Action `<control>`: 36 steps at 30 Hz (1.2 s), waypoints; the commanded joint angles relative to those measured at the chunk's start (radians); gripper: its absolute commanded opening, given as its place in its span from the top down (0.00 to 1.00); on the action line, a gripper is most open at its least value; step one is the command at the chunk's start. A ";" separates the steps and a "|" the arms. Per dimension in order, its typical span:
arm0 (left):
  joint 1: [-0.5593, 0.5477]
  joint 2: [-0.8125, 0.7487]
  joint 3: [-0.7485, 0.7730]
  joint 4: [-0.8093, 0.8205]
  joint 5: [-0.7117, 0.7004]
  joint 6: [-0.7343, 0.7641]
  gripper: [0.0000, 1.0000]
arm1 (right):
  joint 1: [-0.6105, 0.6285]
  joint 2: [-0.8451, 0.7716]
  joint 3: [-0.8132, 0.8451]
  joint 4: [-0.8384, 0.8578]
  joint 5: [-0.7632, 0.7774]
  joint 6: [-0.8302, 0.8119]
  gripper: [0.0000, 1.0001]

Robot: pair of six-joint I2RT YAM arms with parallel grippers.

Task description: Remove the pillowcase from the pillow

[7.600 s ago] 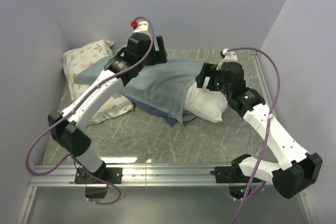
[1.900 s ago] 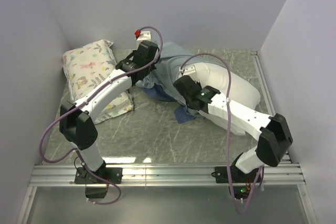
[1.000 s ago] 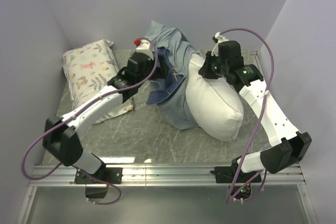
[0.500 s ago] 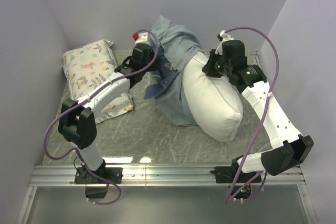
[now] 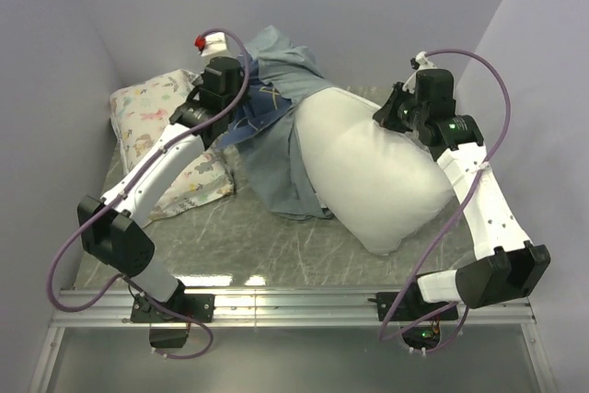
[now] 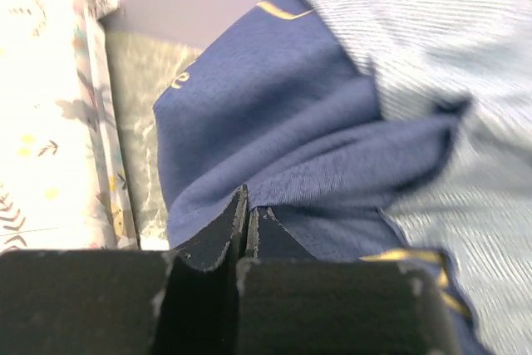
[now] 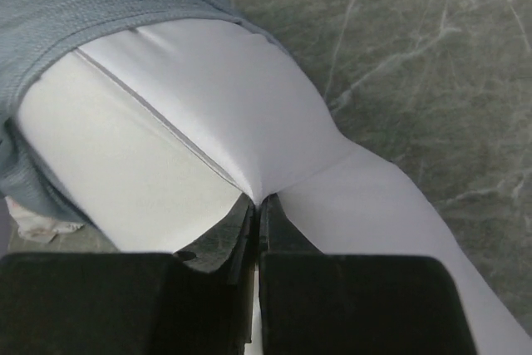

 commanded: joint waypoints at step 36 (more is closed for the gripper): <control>-0.241 0.011 -0.120 -0.088 0.048 0.001 1.00 | 0.539 0.012 -0.448 0.202 0.508 0.154 0.13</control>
